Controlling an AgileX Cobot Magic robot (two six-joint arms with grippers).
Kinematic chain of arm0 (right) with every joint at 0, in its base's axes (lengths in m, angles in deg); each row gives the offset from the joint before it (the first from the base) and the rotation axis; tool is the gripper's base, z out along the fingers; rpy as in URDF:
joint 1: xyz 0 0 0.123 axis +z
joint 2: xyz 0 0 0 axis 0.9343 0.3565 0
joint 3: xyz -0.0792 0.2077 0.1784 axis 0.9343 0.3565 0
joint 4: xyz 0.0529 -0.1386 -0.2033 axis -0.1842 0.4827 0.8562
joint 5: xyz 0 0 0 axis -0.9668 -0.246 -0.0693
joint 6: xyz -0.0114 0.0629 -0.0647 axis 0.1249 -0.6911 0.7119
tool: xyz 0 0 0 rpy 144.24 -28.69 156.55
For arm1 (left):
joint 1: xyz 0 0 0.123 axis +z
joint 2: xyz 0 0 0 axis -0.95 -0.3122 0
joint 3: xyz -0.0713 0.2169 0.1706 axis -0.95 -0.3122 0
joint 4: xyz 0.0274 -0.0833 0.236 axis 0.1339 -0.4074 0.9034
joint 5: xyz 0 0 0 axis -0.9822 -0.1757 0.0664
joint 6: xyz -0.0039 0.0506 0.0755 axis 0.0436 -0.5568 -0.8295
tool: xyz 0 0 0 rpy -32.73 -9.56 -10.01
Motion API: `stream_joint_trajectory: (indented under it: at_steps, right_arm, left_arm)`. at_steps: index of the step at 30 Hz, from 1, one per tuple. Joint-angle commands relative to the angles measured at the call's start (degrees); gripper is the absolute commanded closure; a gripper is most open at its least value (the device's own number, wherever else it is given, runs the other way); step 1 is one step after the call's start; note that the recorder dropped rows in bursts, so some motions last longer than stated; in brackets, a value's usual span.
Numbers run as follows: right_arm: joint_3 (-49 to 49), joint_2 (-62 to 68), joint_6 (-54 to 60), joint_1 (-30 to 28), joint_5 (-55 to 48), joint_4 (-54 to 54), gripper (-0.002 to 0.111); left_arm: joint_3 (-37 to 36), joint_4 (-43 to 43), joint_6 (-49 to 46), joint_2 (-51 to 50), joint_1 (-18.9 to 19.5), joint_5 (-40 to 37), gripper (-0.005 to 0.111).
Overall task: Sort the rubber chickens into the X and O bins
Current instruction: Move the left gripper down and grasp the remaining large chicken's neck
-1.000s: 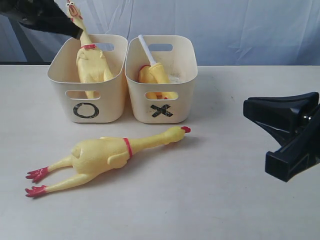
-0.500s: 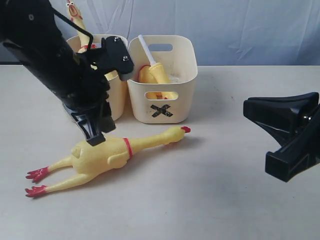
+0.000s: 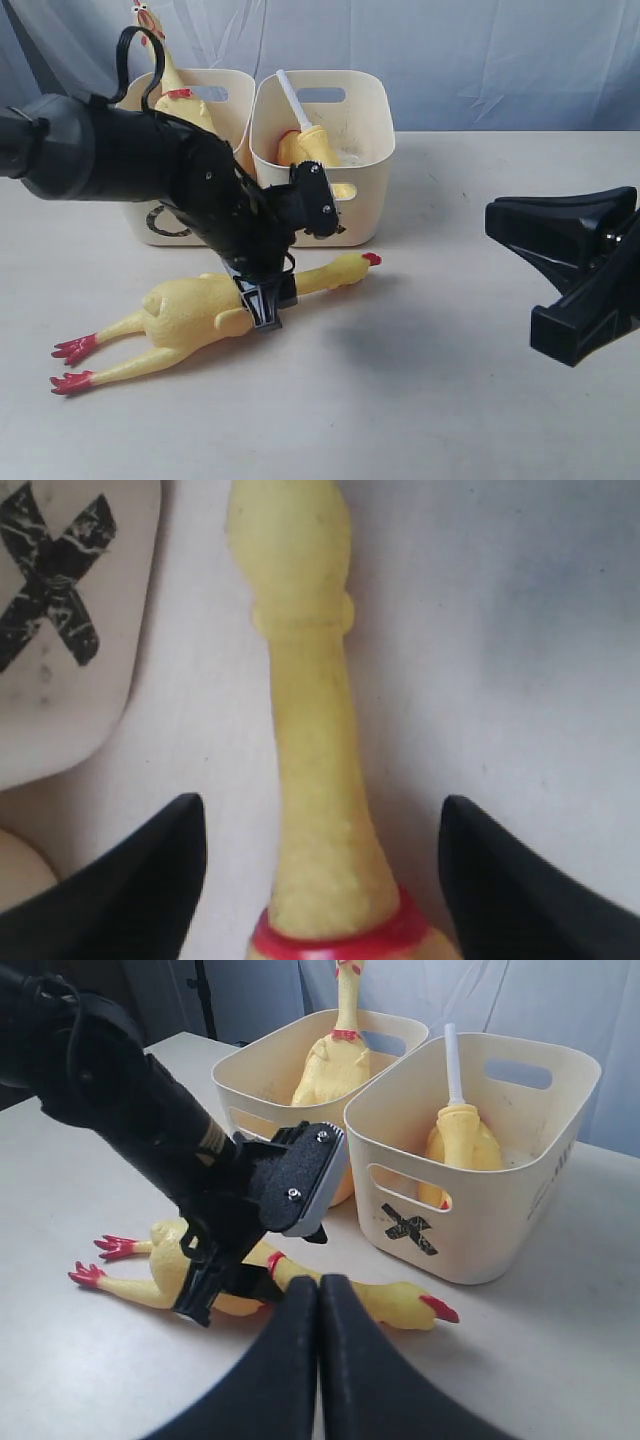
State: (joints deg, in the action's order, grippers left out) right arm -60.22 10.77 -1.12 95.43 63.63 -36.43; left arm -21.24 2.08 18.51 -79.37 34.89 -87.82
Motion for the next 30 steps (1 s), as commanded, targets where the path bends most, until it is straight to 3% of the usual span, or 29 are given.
stream_joint_trajectory:
  at_steps: [1,9,16,23,30]
  right_arm:
    - [0.2,-0.1,0.1,-0.3,-0.4,-0.4,0.108]
    - [0.2,-0.1,0.1,-0.3,-0.4,-0.4,0.108]
    - [0.2,-0.1,0.1,-0.3,-0.6,-0.3,0.108]
    - [0.2,-0.1,0.1,-0.3,-0.6,-0.3,0.108]
    - [0.2,-0.1,0.1,-0.3,-0.6,-0.3,0.108]
  left_arm:
    - [-0.2,0.3,-0.2,-1.7,-0.3,4.1,0.044]
    - [-0.2,0.3,-0.2,-4.1,-0.3,3.3,0.045]
    - [-0.2,-0.1,0.0,-5.6,-0.3,2.2,0.07]
    - [-0.2,0.3,0.0,-5.6,-0.3,2.1,0.104]
    - [1.6,-0.1,5.9,-5.4,-0.3,-5.0,0.107]
